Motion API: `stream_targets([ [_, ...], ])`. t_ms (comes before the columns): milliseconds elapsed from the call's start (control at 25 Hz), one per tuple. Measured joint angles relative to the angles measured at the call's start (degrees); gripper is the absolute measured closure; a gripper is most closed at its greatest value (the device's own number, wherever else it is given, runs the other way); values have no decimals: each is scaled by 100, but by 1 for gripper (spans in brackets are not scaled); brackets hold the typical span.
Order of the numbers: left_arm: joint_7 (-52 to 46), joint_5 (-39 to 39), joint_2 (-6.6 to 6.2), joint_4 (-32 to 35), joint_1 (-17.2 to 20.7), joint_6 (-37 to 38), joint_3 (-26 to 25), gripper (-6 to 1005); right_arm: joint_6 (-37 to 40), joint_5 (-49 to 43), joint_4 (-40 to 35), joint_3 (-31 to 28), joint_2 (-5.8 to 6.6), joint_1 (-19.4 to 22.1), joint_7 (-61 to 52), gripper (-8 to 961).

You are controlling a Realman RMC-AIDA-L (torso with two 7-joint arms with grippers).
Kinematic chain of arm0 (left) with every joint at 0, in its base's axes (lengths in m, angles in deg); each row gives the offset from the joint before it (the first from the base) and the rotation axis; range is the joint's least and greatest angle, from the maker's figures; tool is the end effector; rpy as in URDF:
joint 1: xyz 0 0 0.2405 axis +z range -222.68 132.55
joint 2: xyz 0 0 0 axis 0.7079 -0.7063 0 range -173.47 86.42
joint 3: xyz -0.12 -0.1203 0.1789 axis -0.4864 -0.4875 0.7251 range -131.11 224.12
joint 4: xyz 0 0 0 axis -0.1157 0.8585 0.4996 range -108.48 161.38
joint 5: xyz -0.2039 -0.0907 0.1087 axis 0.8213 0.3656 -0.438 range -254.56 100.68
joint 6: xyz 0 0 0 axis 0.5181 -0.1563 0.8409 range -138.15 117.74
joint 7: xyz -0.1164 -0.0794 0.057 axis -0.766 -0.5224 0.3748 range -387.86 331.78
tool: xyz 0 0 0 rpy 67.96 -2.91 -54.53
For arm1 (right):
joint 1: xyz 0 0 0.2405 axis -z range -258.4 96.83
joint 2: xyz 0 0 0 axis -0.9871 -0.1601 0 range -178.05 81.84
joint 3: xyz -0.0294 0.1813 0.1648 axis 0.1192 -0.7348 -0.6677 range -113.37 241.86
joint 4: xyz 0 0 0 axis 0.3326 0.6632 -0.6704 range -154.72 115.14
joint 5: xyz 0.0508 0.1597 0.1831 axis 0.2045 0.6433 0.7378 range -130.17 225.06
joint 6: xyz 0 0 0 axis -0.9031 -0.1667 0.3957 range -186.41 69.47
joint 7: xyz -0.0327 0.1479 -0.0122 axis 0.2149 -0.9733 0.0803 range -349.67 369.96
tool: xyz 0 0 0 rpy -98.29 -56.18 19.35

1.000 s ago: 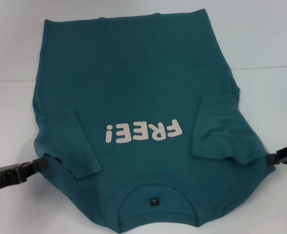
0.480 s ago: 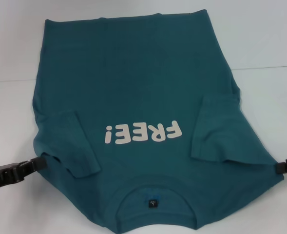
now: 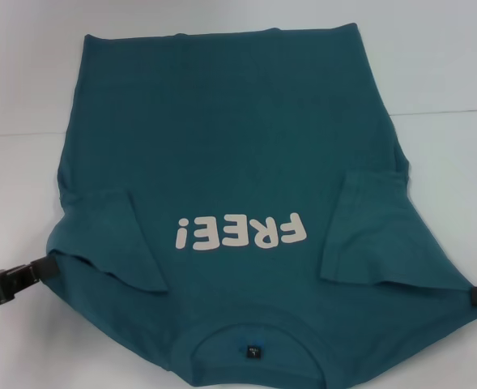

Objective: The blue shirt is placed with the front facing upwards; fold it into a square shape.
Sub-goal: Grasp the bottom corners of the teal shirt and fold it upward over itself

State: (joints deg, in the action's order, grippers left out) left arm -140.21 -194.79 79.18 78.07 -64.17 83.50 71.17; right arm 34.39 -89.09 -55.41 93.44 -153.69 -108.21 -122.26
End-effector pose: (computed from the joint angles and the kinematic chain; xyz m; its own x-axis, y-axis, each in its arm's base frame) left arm -0.3364 0.3086 0.0593 0.2883 0.6887 0.6653 0.9083 -0.4166 0.0376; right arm 0.3781 0.3267 0.0979 0.0753 -0.9423 -0.3262 -0.9970 -0.0775 -0.0061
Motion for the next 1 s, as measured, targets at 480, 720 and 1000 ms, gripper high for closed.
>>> stream_targets([
  [480,-22,-53,-2,154,327,684,-625,972,574,4,-72,-347,-74,369,301,953],
  [720,-183,-54,39,503,551,905,-646,973,787,4,-120,-385,-178,447,385,953],
  [1000,-237,-24,114,714,804,1233,-901,972,1003,4,-188,-639,-208,584,392,954],
])
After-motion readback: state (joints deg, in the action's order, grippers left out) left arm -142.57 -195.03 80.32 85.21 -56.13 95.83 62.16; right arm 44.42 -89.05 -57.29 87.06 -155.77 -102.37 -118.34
